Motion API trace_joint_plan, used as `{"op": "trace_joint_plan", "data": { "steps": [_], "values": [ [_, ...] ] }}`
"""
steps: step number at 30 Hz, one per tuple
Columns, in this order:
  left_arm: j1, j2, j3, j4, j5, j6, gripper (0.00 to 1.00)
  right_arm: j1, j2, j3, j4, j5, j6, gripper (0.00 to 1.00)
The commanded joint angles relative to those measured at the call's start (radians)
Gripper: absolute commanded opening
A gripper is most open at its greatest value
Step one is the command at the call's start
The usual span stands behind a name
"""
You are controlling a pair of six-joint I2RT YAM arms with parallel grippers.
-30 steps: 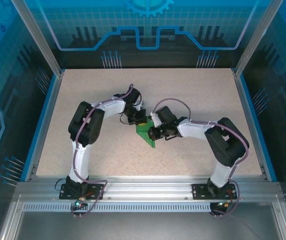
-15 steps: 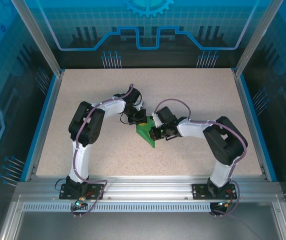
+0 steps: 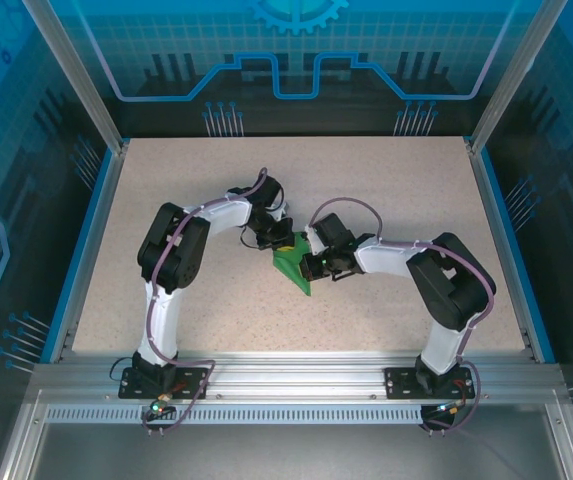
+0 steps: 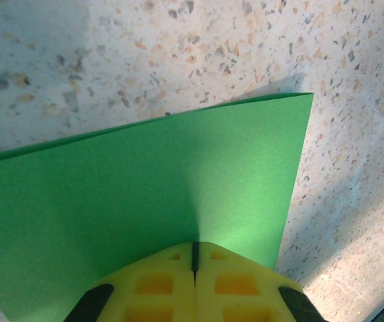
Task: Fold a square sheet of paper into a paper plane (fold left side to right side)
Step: Third fold the triangle at the center of the table.
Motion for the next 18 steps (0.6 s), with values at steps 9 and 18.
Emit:
{"op": "trace_joint_plan", "data": {
  "steps": [9,18],
  "values": [
    [-0.013,0.06,-0.004,-0.053,-0.018,0.022,0.04,-0.013,-0.019,0.018,0.01,0.002,0.012,0.01],
    [-0.013,0.06,-0.006,-0.051,-0.018,0.023,0.04,-0.013,-0.034,0.013,0.017,-0.003,0.011,0.01]
  ]
}}
